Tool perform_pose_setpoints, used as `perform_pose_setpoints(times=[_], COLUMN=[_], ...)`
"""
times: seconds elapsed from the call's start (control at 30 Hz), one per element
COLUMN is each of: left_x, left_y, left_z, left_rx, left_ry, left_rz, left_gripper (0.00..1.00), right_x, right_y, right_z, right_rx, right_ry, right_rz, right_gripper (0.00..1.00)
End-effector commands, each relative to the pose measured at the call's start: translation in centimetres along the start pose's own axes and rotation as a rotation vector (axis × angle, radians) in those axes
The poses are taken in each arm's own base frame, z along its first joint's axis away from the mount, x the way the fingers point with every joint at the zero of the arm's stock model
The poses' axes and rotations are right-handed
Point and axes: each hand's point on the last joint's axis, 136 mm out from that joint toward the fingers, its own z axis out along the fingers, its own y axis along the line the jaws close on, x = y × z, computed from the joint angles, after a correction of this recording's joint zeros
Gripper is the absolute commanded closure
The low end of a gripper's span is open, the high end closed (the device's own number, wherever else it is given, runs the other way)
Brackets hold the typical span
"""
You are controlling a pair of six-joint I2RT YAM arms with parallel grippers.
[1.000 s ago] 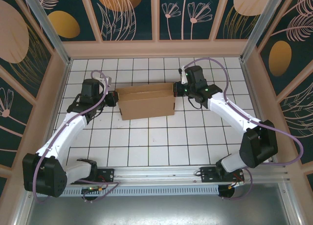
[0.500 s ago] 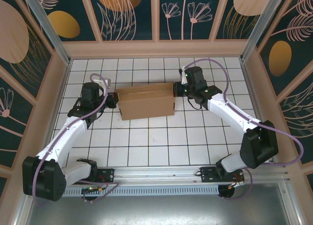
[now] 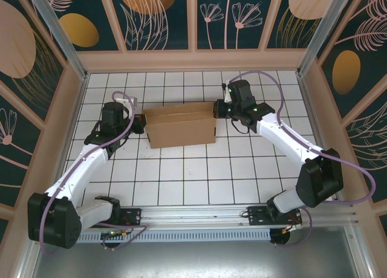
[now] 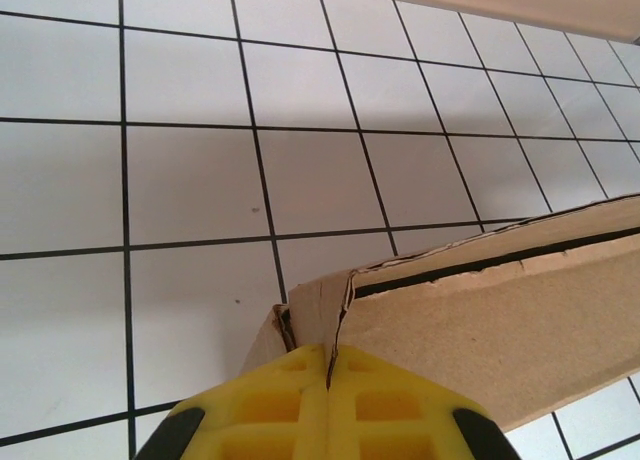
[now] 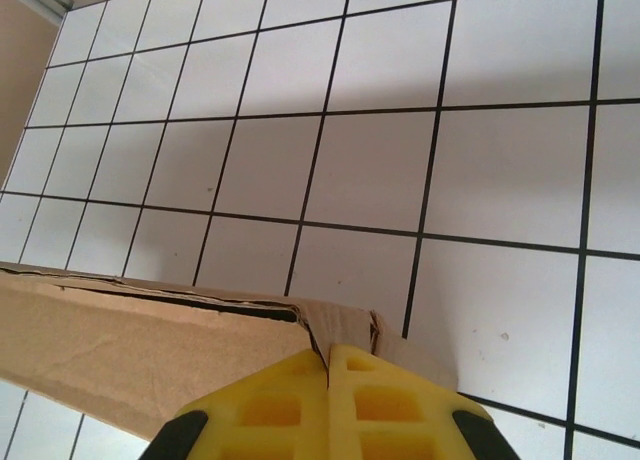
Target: Fold the paper box
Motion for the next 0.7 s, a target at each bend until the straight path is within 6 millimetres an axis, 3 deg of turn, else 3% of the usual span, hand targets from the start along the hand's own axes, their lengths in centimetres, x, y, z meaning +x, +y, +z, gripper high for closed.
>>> perform_pose_setpoints(times=[0.0,0.67], left_x=[2.08,1.50], left_y=[1.07,0.58], left_z=[0.36,0.17], left_rx=[-0.052,-0.043], left_ry=[0.083,0.066], left_rz=[0.010,0.022], left_gripper=[1.00,1.00], right_x=[-0.42,-0.34], right_y=[-0.18,-0.12], right_z=[-0.13,0.08], right_rx=[0.017,-0.062], right_ry=[0.060,0.085], right_rz=[0.045,0.198], right_gripper=[1.00,1.00])
